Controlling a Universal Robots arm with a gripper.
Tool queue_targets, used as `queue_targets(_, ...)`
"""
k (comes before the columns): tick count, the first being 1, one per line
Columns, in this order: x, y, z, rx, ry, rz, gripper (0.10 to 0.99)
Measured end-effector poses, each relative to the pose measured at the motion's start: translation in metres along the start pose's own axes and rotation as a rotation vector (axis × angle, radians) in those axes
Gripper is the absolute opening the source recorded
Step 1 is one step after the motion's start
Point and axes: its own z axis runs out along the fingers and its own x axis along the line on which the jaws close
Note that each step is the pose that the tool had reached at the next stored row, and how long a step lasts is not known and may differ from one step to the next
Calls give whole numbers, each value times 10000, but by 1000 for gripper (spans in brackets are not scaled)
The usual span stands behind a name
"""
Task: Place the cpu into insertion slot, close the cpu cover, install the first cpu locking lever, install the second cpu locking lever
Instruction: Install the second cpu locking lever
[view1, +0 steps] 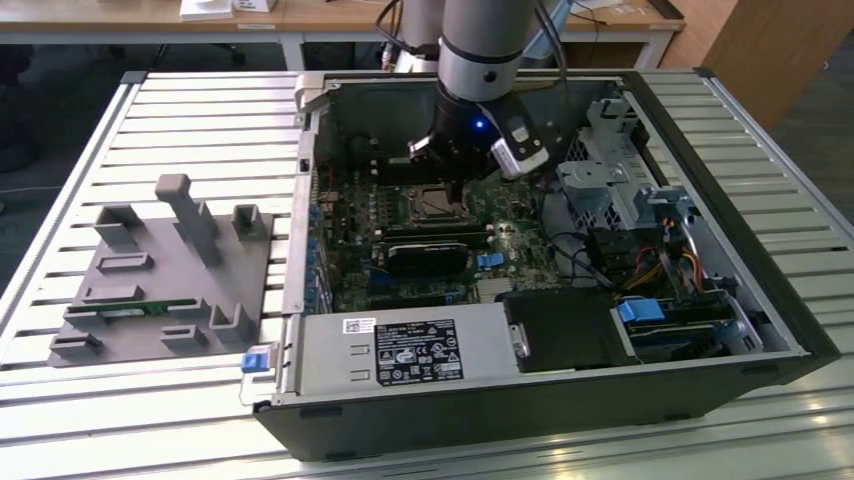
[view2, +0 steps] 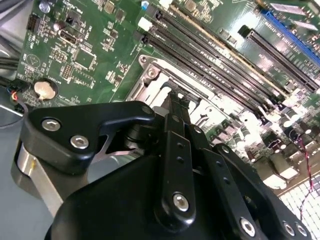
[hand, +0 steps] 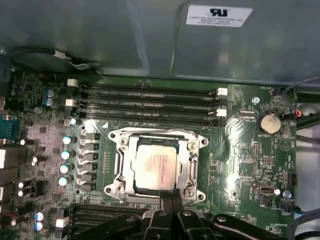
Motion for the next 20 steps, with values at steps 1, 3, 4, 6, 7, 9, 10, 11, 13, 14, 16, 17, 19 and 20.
queue_targets(1, 1, -13, 1, -1, 8, 1, 106)
queue_targets(3, 2, -45, 3, -2, 18, 1, 106)
queue_targets(4, 2, -63, 4, -3, 20, 1, 106)
queue_targets(6, 4, -97, 2, -2, 23, 2, 106)
queue_targets(7, 4, -111, 2, -2, 22, 1, 106)
queue_targets(9, 11, -132, 3, -2, 21, 3, 106)
queue_targets(10, 25, -139, 5, -2, 21, 3, 106)
queue_targets(11, 48, -142, 6, -2, 22, 2, 106)
queue_targets(13, 97, -145, 12, -4, 21, 1, 106)
queue_targets(14, 120, -146, 13, -3, 21, 1, 106)
queue_targets(16, 158, -150, 14, -2, 22, 2, 106)
queue_targets(17, 174, -151, 15, -2, 22, 2, 106)
queue_targets(19, 204, -151, 20, -4, 21, 1, 106)
queue_targets(20, 217, -152, 23, -3, 23, 2, 106)
